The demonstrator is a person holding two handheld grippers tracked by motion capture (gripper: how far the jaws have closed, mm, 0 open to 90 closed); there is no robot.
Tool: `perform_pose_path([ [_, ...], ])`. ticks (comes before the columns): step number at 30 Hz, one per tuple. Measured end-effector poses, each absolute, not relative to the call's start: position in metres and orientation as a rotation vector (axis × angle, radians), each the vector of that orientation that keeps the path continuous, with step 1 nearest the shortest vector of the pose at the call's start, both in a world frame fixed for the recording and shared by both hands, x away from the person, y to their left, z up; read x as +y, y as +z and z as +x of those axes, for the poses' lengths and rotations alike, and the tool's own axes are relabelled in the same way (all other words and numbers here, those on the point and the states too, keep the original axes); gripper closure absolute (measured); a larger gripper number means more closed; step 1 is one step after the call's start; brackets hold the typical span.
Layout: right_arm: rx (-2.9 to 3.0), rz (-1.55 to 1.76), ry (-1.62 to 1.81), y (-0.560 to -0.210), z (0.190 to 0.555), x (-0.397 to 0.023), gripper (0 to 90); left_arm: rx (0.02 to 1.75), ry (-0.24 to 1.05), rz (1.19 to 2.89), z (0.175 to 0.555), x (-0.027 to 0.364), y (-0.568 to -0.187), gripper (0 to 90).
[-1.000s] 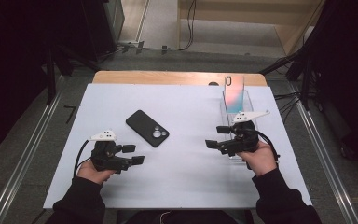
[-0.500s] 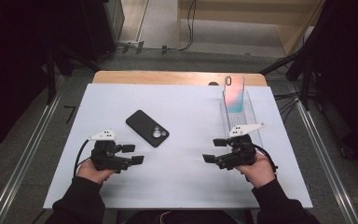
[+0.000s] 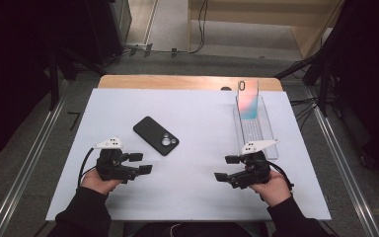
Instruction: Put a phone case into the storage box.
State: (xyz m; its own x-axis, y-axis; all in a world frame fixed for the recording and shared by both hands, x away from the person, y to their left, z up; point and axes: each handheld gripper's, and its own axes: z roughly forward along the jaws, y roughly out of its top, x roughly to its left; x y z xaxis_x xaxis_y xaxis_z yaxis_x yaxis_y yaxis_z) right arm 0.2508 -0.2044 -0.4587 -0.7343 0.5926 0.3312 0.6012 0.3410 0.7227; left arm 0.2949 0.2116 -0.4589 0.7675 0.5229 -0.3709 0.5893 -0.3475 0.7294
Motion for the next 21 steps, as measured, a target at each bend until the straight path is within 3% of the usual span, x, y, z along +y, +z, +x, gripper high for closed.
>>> perform_pose_path([
  [15,-2.542,-1.141,-1.385,-0.468,0.243,-0.205,17.9,0.839,-0.127,2.016,0.298,0.215,-0.460,29.9],
  [21,-2.539,-1.154,-1.380,-0.470,0.245,-0.204,17.8,0.890,-0.107,2.009,0.312,0.220,-0.463,40.6],
])
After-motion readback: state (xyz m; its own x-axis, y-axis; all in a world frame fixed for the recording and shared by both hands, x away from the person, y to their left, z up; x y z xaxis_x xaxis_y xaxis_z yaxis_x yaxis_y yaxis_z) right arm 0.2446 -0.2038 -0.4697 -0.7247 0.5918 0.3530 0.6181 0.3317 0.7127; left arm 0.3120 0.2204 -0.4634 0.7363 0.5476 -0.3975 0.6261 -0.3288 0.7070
